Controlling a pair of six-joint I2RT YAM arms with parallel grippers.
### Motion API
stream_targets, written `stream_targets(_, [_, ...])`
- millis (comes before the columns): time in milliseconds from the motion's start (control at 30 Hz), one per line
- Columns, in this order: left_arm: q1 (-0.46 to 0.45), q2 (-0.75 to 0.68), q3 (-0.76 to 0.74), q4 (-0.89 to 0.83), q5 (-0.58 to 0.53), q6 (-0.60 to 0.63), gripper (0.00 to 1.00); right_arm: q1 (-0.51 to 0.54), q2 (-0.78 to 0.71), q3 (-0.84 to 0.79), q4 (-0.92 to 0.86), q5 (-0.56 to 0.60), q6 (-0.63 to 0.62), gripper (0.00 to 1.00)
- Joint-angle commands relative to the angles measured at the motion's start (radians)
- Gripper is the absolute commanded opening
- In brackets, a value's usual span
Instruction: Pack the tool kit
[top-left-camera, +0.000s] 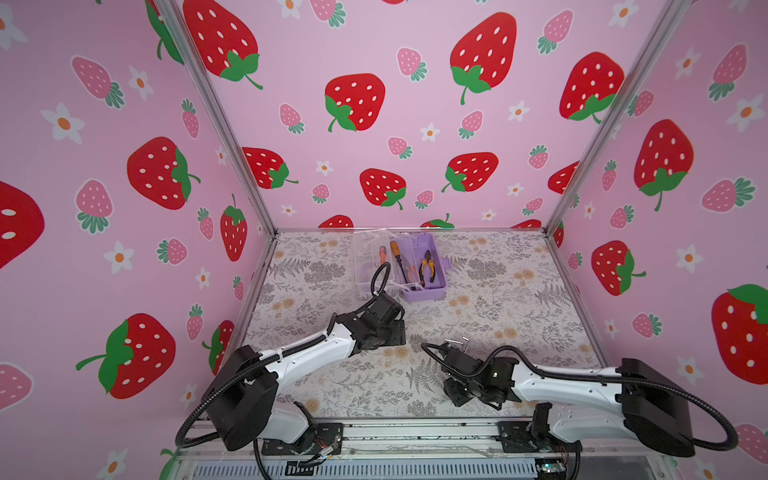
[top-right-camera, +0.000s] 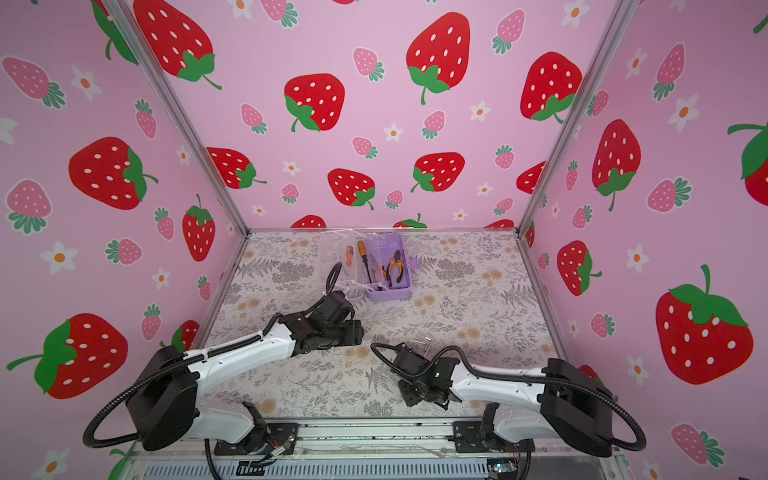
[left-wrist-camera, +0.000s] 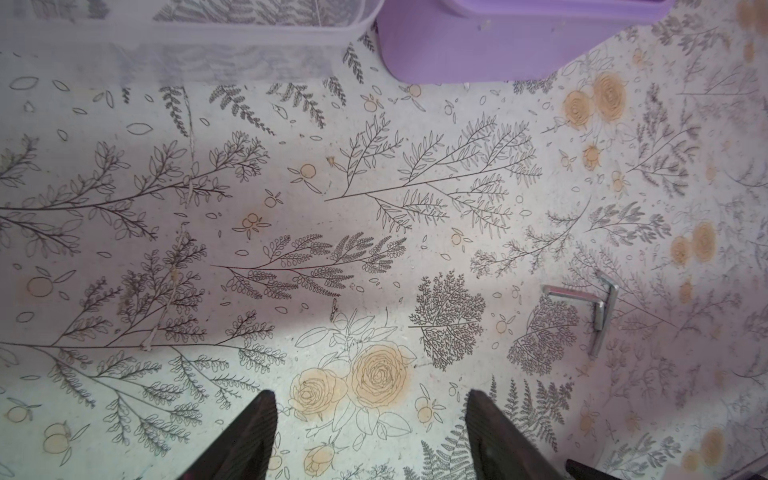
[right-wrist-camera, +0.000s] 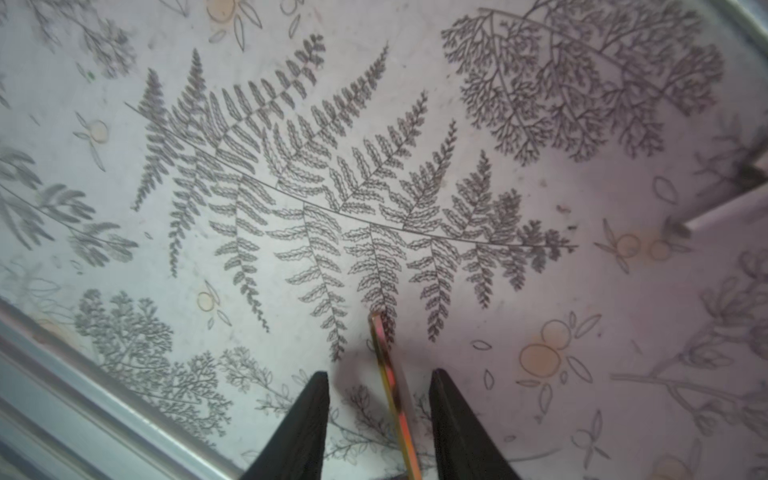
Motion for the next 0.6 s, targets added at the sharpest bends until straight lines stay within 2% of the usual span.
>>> stream_targets(0, [-0.003,-0.002,0.039,-0.006,-0.012,0.004,0.75,0.005,0.062,-0.018,0.006,0.012,0.012,0.37])
stream_targets(233, [-0.004,-0.004,0.034,-0.012,-0.019,0.000,0.75,0.003,0.129,-0.007,0.032,0.055,0.017,0.14])
stream_targets(467, [-0.005,-0.009,0.042,-0.010,-0.006,0.002,0.75,-0.071,0.082,0.037,0.032,0.083,-0.049,0.04])
stream_targets(533, [-0.005,-0.017,0.038,-0.012,-0.007,0.004,0.75,-0.094,0.046,0.042,0.032,0.068,-0.071,0.04])
stream_targets(567, [-0.005,-0.022,0.035,-0.016,-0.010,0.004,0.75,-0.102,0.023,0.046,0.025,0.053,-0.087,0.07])
